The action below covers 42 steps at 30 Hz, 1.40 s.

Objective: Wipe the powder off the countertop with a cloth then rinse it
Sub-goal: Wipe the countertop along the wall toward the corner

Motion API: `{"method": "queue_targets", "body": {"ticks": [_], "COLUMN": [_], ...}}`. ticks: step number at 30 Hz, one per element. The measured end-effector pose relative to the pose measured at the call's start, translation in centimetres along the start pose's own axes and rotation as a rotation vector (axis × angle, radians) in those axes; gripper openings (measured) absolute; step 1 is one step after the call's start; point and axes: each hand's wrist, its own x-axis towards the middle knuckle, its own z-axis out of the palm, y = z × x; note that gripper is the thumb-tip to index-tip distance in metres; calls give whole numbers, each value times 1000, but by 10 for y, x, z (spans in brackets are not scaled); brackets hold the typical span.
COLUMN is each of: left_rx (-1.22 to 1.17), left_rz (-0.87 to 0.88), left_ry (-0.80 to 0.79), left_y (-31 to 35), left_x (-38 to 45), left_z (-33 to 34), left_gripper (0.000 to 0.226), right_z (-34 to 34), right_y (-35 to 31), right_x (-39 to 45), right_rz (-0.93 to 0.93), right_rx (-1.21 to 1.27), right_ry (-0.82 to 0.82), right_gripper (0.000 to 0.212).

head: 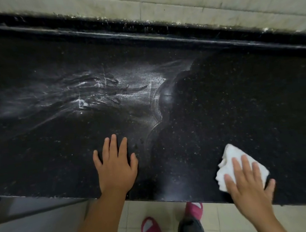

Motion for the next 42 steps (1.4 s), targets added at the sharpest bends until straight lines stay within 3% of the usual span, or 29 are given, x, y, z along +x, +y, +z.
{"method": "queue_targets", "body": {"ticks": [3, 5, 12, 16, 20, 24, 27, 30, 37, 39, 42], "left_rx": [5, 22, 103, 143, 130, 119, 101, 100, 63, 69, 75], "left_rz": [-13, -4, 27, 37, 49, 43, 38, 46, 55, 50, 40], "left_ry": [-14, 6, 36, 18, 46, 71, 106, 169, 263, 252, 220], "left_y": [1, 2, 3, 0, -2, -2, -2, -4, -7, -7, -7], "left_x": [0, 0, 1, 2, 2, 5, 3, 5, 5, 6, 5], "left_z": [-1, 0, -3, -3, -2, 0, 2, 7, 13, 12, 11], "left_gripper": [70, 61, 52, 52, 51, 52, 52, 53, 52, 52, 51], "right_z": [-20, -29, -22, -1, 22, -5, -31, -56, -64, -55, -36], "right_y": [-29, -66, -181, -160, -74, -17, -27, -76, -222, -227, -184], "right_x": [32, 52, 68, 35, 11, 20, 54, 100, 149, 136, 108], "right_rz": [76, 16, -549, -777, -642, -357, -171, -176, -565, -666, -875], "right_rx": [67, 52, -133, -205, -214, -237, -154, -108, -185, -226, -264], "right_ry": [72, 62, -6, 90, 86, 115, 24, 64, -3, -10, 14], "right_gripper": [56, 57, 56, 73, 54, 64, 57, 57, 56, 57, 57]}}
